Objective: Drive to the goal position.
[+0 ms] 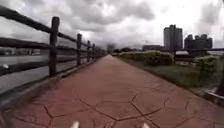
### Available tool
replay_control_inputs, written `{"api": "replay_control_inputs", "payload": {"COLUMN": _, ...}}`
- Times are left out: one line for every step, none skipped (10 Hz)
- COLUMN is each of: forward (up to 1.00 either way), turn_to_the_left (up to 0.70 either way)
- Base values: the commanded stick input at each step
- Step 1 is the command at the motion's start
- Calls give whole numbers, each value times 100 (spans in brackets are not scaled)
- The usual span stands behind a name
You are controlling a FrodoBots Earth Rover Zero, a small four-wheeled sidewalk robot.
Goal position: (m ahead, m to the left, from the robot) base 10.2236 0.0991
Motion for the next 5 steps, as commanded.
{"api": "replay_control_inputs", "payload": {"forward": 100, "turn_to_the_left": 0}}
{"api": "replay_control_inputs", "payload": {"forward": 100, "turn_to_the_left": 0}}
{"api": "replay_control_inputs", "payload": {"forward": 100, "turn_to_the_left": 0}}
{"api": "replay_control_inputs", "payload": {"forward": 100, "turn_to_the_left": 0}}
{"api": "replay_control_inputs", "payload": {"forward": 100, "turn_to_the_left": 0}}
